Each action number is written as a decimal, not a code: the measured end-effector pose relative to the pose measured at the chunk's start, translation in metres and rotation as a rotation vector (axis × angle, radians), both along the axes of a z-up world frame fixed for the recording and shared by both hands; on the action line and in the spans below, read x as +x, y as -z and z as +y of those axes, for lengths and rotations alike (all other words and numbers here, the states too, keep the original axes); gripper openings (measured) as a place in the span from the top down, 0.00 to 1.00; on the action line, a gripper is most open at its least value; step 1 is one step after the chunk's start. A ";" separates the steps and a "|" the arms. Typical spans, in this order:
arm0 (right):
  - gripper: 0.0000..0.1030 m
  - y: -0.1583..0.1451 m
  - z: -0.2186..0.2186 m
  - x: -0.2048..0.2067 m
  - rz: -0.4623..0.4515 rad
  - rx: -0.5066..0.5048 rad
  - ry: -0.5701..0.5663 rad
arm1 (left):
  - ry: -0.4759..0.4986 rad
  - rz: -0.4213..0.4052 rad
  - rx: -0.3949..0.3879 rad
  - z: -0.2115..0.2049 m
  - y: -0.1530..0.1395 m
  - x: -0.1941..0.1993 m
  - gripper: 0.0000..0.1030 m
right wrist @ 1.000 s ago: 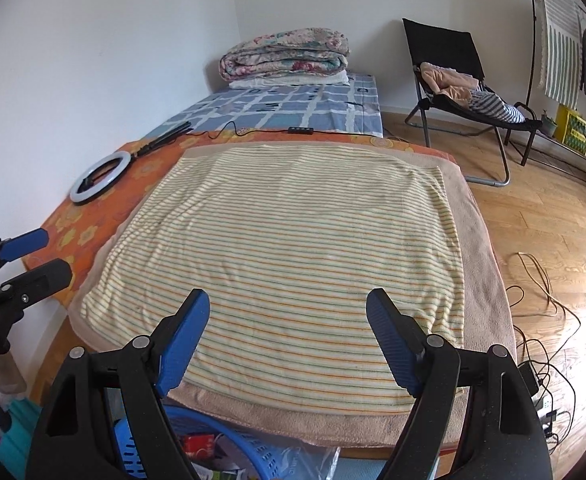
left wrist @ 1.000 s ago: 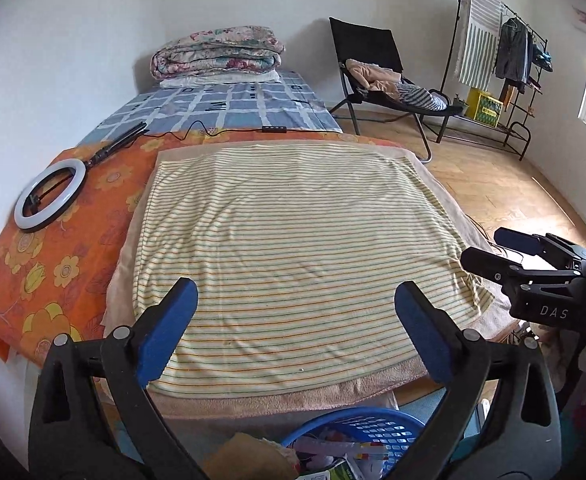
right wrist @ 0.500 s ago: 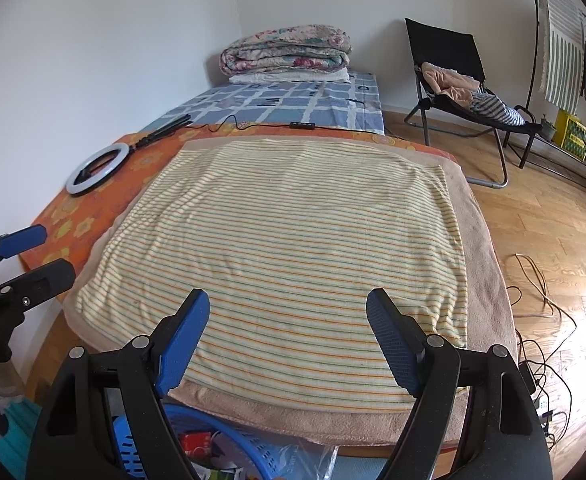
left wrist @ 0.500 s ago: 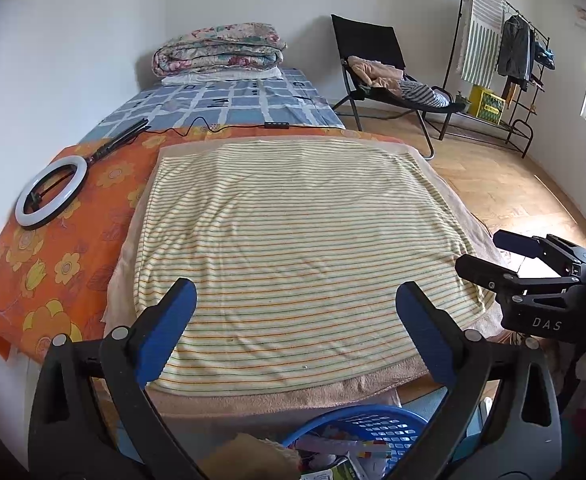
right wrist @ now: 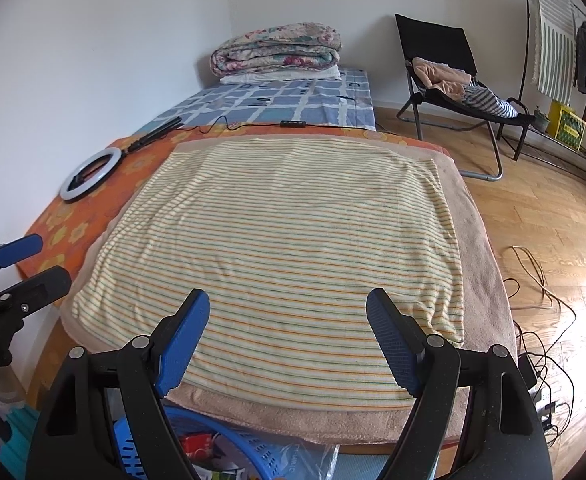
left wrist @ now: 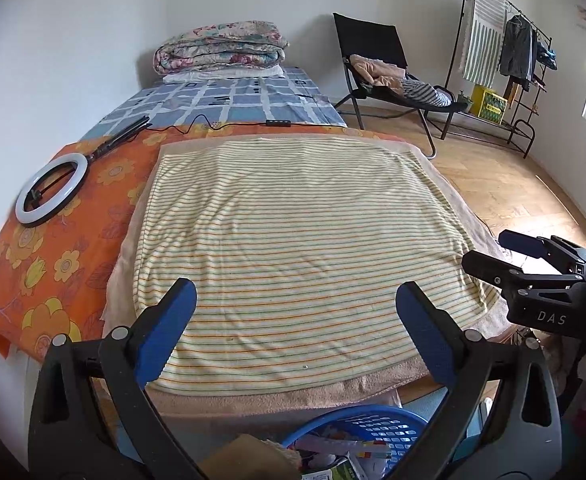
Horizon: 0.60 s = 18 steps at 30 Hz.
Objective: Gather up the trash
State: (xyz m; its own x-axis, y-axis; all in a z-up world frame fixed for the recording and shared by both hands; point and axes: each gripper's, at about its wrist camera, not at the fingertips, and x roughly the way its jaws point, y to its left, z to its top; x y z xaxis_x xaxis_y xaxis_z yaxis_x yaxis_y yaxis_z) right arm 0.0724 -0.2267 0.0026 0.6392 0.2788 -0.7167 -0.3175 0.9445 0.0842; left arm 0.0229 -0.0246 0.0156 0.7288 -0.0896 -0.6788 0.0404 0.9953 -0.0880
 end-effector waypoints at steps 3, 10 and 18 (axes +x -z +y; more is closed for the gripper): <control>0.22 0.000 -0.001 0.000 0.001 -0.003 0.000 | 0.002 0.002 0.003 0.000 0.000 0.000 0.01; 0.22 -0.001 -0.003 0.000 -0.003 -0.005 0.013 | 0.002 0.002 0.005 -0.003 0.004 0.000 0.01; 0.22 -0.002 -0.004 -0.001 -0.007 -0.003 0.018 | 0.002 0.001 0.006 -0.003 0.004 0.000 0.01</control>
State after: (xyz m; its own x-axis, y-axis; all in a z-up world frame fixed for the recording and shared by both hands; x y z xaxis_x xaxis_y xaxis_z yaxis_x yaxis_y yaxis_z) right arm 0.0713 -0.2308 0.0043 0.6490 0.2649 -0.7132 -0.3006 0.9504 0.0795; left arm 0.0227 -0.0277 0.0113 0.7277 -0.0866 -0.6804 0.0419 0.9958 -0.0820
